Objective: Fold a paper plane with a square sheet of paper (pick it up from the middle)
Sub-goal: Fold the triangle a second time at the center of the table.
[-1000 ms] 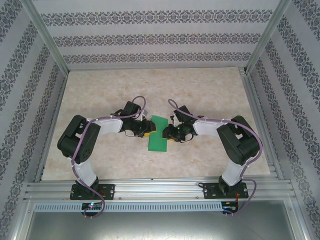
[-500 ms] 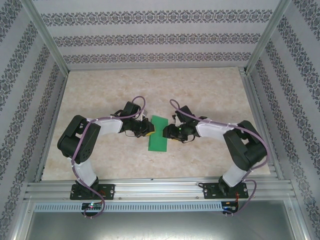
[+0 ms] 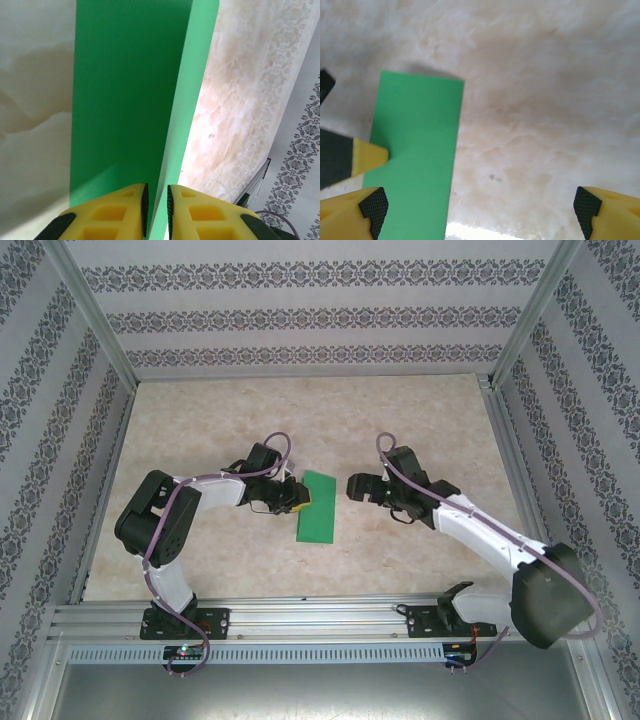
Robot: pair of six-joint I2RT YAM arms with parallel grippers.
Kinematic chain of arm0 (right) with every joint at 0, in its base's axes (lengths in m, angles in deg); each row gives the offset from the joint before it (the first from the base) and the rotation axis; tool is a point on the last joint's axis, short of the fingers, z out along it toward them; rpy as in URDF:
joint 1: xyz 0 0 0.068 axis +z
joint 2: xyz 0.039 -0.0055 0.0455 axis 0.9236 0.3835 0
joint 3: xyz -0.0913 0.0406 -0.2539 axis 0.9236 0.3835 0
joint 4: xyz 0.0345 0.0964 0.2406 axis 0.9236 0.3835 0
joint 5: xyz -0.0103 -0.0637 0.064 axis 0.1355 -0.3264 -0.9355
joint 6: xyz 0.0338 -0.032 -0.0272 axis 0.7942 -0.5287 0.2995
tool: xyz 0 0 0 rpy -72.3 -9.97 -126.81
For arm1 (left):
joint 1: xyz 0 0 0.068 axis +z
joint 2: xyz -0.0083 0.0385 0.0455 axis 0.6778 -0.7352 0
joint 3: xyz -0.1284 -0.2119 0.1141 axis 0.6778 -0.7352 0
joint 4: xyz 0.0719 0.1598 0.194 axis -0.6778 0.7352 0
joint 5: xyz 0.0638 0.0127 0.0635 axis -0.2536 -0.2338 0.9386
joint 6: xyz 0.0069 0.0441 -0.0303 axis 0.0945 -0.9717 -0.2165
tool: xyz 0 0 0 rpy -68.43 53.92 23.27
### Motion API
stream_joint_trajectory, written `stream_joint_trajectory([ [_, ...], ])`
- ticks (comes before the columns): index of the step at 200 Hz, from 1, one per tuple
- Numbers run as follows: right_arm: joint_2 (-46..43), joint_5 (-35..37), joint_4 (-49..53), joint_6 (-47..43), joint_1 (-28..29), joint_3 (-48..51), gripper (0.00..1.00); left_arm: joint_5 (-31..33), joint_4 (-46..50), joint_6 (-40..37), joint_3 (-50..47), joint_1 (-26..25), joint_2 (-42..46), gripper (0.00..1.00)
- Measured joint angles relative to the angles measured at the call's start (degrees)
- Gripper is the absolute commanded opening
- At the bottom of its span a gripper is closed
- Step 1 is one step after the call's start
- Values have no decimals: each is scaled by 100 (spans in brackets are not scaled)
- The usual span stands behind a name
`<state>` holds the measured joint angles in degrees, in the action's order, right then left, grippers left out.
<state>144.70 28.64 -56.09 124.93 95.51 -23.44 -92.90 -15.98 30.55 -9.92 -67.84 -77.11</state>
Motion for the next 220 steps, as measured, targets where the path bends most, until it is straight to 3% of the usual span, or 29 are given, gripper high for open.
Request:
stream_joint_trajectory([
  [40, -258, -157, -404, 337, -562, 708, 98, 2, 0, 2, 0, 0, 0, 25],
  [59, -232, -525, -538, 439, -549, 881, 88, 0, 0, 2, 0, 0, 0, 25],
  [76, -155, -603, -605, 431, -70, 844, 81, 0, 2, 2, 0, 0, 0, 25],
  [100, 17, -372, -428, 177, 1128, 490, 73, 0, 2, 2, 11, 0, 0, 25],
  [149, 1034, 763, 98, -284, 3106, -767, 66, 2, 2, 4, 17, 0, 0, 25],
  [171, 1517, 1196, 302, -413, 3517, -1121, 67, 9, 2, 4, 17, 0, 2, 25],
  [220, 2216, 1862, 645, -610, 3851, -1534, 68, 20, 0, 22, 15, 0, 7, 25],
])
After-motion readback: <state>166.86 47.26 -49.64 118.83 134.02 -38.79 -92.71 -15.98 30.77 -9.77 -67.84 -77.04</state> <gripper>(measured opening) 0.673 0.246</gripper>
